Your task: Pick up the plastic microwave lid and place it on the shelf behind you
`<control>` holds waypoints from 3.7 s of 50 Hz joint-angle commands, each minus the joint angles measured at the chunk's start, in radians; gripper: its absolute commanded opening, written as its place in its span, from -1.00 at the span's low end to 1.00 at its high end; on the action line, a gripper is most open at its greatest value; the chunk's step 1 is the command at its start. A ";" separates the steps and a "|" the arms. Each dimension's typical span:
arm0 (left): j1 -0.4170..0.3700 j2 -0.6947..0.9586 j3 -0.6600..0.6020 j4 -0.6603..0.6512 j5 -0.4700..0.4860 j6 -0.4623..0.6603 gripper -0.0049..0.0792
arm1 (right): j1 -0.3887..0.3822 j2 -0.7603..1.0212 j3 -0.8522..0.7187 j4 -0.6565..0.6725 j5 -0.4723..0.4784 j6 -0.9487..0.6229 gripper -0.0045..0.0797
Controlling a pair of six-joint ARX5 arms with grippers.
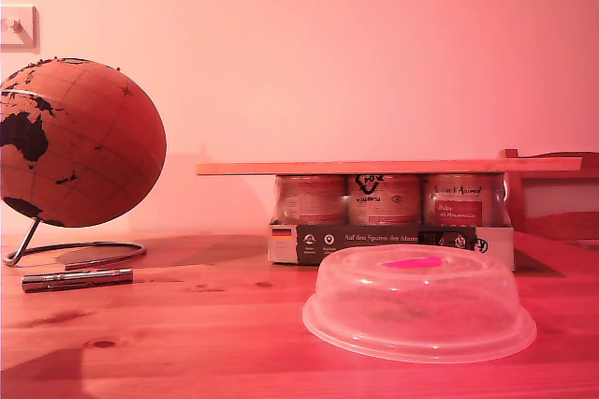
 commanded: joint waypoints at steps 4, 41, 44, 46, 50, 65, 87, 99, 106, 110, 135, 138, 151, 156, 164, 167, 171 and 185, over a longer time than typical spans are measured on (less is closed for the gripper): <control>0.093 -0.014 -0.040 -0.005 0.201 -0.015 -0.94 | 0.006 -0.006 -0.014 0.091 -0.071 0.030 -0.92; 0.088 -0.014 -0.027 0.057 0.493 -0.318 -0.94 | 0.009 -0.006 0.020 0.089 -0.258 0.294 -0.92; 0.078 -0.014 -0.026 0.055 0.533 -0.319 -0.94 | 0.013 -0.006 0.022 0.074 -0.267 0.294 -0.92; 0.068 -0.014 -0.023 0.048 0.558 -0.336 -0.94 | 0.013 -0.006 0.025 0.060 -0.277 0.294 -0.92; 0.046 -0.014 -0.009 0.014 0.585 -0.337 -0.94 | 0.014 -0.006 0.029 0.035 -0.281 0.303 -0.92; -0.137 0.010 0.014 -0.023 0.613 -0.356 -0.94 | 0.014 -0.006 0.035 -0.002 -0.284 0.313 -0.92; -0.518 0.270 0.057 -0.015 0.494 -0.330 -0.94 | 0.074 -0.002 0.082 -0.174 -0.360 0.414 -0.92; -0.604 0.520 0.129 0.090 0.406 -0.246 -0.94 | 0.126 0.029 0.114 -0.273 -0.367 0.485 -0.92; -0.647 0.671 0.160 0.233 0.371 -0.175 -0.94 | 0.156 0.089 0.168 -0.346 -0.378 0.484 -0.92; -0.663 0.745 0.175 0.307 0.364 -0.112 -0.94 | 0.170 0.145 0.219 -0.400 -0.380 0.484 -0.92; -0.680 1.091 0.241 0.592 0.376 0.021 -0.90 | 0.216 0.734 0.598 -0.635 -0.438 0.410 -0.42; -0.680 1.132 0.269 0.592 0.409 0.064 -0.85 | 0.216 0.801 0.632 -0.642 -0.440 0.384 -0.23; -0.680 1.320 0.423 0.594 0.474 0.121 -0.45 | 0.216 1.026 0.766 -0.652 -0.476 0.291 0.05; -0.680 1.394 0.478 0.588 0.471 0.125 -0.58 | 0.216 1.097 0.820 -0.655 -0.501 0.249 0.05; -0.680 1.503 0.540 0.588 0.470 0.171 -0.93 | 0.216 1.195 0.909 -0.668 -0.520 0.221 0.02; -0.680 1.547 0.565 0.589 0.470 0.176 -0.93 | 0.216 1.233 0.944 -0.691 -0.523 0.200 0.02; -0.680 1.601 0.603 0.588 0.471 0.185 -0.93 | 0.216 1.284 0.983 -0.727 -0.530 0.173 0.02; -0.690 1.735 0.722 0.563 0.472 0.192 -0.93 | 0.227 1.437 1.058 -0.764 -0.545 0.062 0.02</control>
